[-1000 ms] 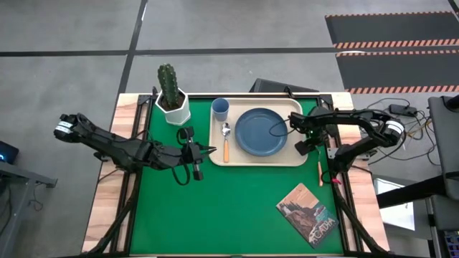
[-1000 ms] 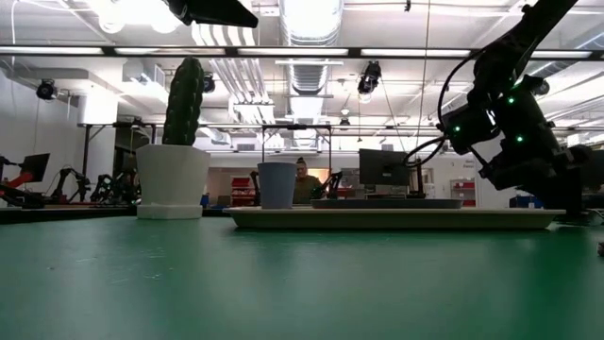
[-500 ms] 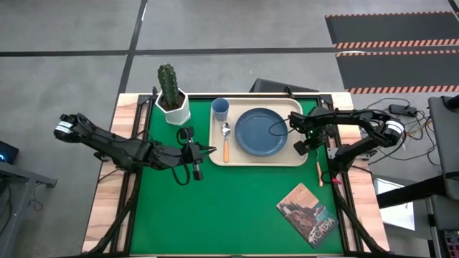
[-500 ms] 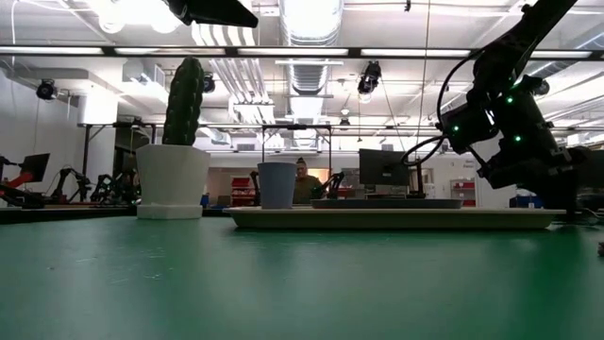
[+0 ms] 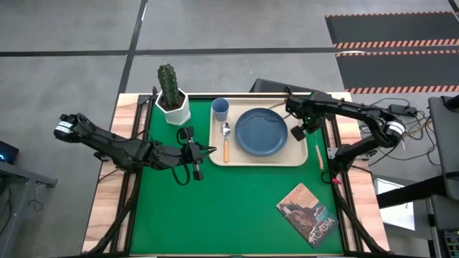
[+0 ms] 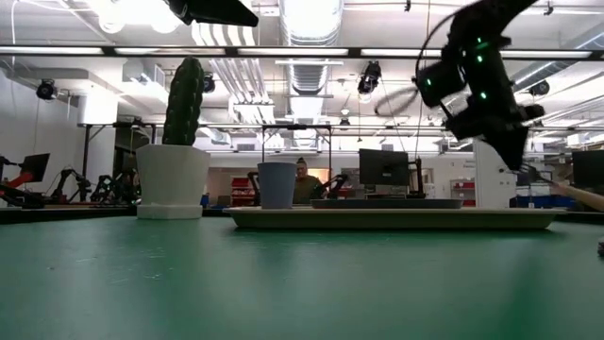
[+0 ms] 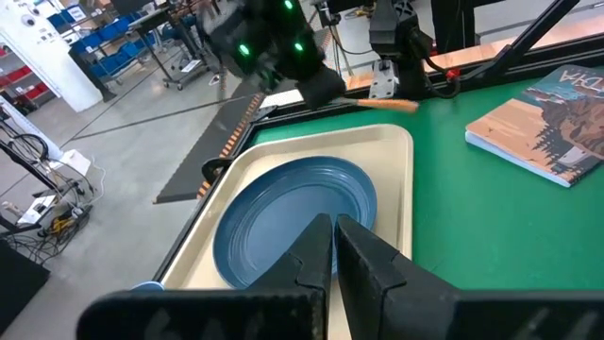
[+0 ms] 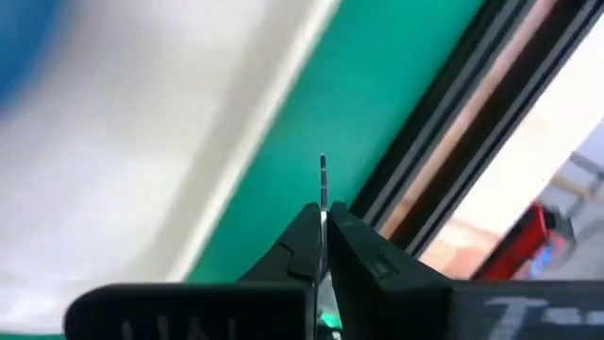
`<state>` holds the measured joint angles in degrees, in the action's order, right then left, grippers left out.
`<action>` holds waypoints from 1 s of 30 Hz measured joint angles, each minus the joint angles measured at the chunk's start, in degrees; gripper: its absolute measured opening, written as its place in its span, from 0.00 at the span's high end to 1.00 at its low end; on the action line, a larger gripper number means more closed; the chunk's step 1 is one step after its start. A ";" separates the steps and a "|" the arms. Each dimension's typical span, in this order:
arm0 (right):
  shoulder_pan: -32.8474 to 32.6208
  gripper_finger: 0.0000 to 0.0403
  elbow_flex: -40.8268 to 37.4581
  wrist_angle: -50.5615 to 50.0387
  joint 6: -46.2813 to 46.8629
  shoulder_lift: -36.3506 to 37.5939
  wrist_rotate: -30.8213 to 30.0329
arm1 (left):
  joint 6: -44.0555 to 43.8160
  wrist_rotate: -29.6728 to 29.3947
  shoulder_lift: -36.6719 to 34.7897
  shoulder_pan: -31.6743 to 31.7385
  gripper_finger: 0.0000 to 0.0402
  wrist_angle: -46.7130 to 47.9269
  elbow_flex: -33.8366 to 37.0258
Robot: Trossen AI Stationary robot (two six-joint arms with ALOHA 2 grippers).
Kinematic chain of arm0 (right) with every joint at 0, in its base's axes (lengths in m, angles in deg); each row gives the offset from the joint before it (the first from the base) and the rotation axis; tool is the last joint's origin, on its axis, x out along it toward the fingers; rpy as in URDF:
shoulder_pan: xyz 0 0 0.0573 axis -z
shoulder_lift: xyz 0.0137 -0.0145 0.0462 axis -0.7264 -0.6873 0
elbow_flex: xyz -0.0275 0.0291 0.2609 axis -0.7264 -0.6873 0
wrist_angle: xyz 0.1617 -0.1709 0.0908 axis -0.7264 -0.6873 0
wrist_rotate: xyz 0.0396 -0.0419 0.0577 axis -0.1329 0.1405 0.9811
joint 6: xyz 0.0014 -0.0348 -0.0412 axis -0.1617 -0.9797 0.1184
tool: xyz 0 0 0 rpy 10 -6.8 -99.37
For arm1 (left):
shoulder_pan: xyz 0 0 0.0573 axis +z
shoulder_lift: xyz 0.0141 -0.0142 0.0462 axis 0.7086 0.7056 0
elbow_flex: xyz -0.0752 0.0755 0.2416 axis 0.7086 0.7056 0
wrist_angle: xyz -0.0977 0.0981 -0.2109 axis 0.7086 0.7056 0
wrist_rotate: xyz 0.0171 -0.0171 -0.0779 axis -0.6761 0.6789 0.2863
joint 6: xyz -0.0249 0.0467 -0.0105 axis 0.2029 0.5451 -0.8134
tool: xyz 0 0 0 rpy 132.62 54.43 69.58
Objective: Pick and place plate/cup/fork/spoon on tray
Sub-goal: Put the orange fork on the white serving tray to the right of the blue plate
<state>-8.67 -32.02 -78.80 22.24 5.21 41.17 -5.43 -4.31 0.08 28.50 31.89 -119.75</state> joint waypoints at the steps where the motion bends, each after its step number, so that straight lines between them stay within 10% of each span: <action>1: 0.00 0.98 1.51 -0.05 -0.49 0.36 0.08 | 0.00 -0.01 0.00 -0.01 1.00 -0.01 0.00; 16: 0.00 0.98 18.00 -4.81 -14.06 3.31 12.36 | -1.29 -0.01 0.01 -0.01 1.00 -0.24 0.00; 30: 0.00 0.98 11.89 6.10 -22.18 3.60 14.12 | -1.31 -0.01 0.15 -0.02 1.00 -1.32 0.00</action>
<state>-8.67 -20.13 -72.70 0.05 8.82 55.29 -6.74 -4.33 0.23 28.48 30.57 -119.75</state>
